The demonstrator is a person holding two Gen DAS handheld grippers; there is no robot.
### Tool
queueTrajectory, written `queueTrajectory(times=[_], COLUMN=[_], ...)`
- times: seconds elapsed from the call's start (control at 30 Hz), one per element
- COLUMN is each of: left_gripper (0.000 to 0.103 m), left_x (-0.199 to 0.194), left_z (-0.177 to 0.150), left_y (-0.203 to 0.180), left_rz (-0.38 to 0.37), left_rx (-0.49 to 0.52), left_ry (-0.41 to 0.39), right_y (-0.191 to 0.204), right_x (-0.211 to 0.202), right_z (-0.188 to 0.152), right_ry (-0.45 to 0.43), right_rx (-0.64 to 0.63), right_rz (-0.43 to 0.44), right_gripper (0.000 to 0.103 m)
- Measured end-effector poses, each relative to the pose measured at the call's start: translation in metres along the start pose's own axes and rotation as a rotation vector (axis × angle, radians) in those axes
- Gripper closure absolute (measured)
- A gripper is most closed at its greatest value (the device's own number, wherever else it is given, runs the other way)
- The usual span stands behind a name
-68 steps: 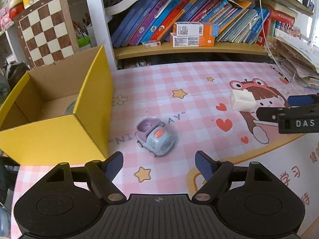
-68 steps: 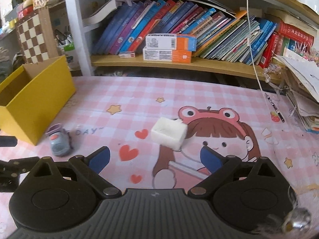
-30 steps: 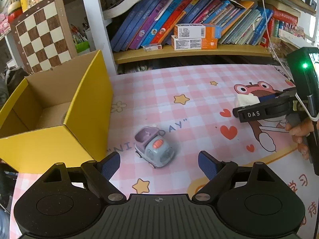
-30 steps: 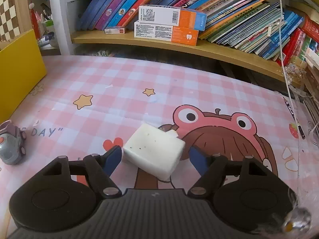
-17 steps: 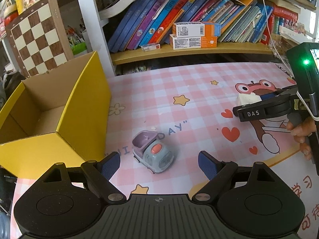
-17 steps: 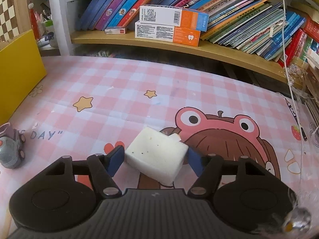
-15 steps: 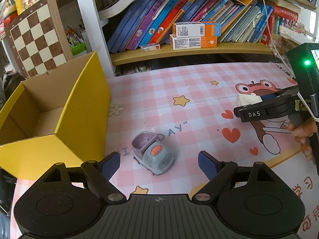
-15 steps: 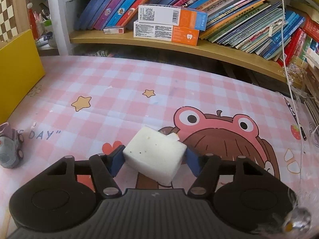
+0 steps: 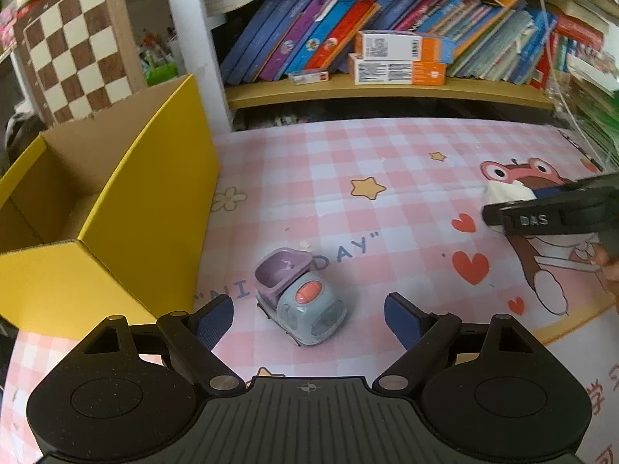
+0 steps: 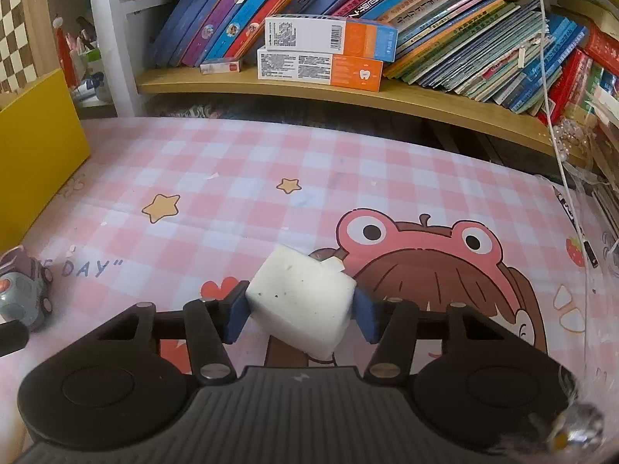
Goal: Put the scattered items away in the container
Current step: 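Close the right tool on the white eraser while the left tool approaches the toy car, then grasp the grey toy car with the left tool and lift it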
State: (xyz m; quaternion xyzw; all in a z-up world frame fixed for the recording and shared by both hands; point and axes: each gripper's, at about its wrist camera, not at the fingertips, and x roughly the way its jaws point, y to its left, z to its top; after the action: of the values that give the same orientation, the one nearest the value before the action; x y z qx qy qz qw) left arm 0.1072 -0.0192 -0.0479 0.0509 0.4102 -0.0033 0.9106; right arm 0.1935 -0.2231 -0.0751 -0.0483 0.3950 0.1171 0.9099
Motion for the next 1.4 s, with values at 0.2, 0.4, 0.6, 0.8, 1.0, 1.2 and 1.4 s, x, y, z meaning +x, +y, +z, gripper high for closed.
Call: queueTrajectory(times=[0.2, 0.4, 0.6, 0.8, 1.0, 1.2, 1.4], left_gripper=[0.017, 0.031, 0.050, 0.056, 0.059, 0.059, 0.059], left_x=[0.011, 0.022, 0.026, 0.024, 0.014, 0.000, -0.022], left_z=[0.000, -0.001, -0.004, -0.006, -0.008, -0.007, -0.005], left_y=[0.002, 0.001, 0.003, 0.005, 0.001, -0.003, -0.002], left_rz=[0.026, 0.044, 0.024, 0.006, -0.028, -0.057, -0.097], left_rx=[-0.028, -0.015, -0.009, -0.002, 0.025, 0.044, 0.045], left_ry=[0.000, 0.015, 0.031, 0.022, 0.009, -0.024, -0.065], right_y=[-0.002, -0.002, -0.003, -0.003, -0.003, 0.000, 0.006], right_x=[-0.003, -0.005, -0.009, -0.009, -0.014, -0.021, -0.034], right_z=[-0.001, -0.003, -0.004, -0.007, -0.008, -0.010, -0.015], right_ry=[-0.008, -0.008, -0.011, -0.005, -0.007, -0.015, -0.026], right_rx=[0.014, 0.023, 0.038, 0.042, 0.047, 0.046, 0.042], right_rz=[0.004, 0.013, 0.016, 0.021, 0.023, 0.026, 0.030], right_gripper=[0.053, 0.054, 0.054, 0.054, 0.054, 0.055, 0.055])
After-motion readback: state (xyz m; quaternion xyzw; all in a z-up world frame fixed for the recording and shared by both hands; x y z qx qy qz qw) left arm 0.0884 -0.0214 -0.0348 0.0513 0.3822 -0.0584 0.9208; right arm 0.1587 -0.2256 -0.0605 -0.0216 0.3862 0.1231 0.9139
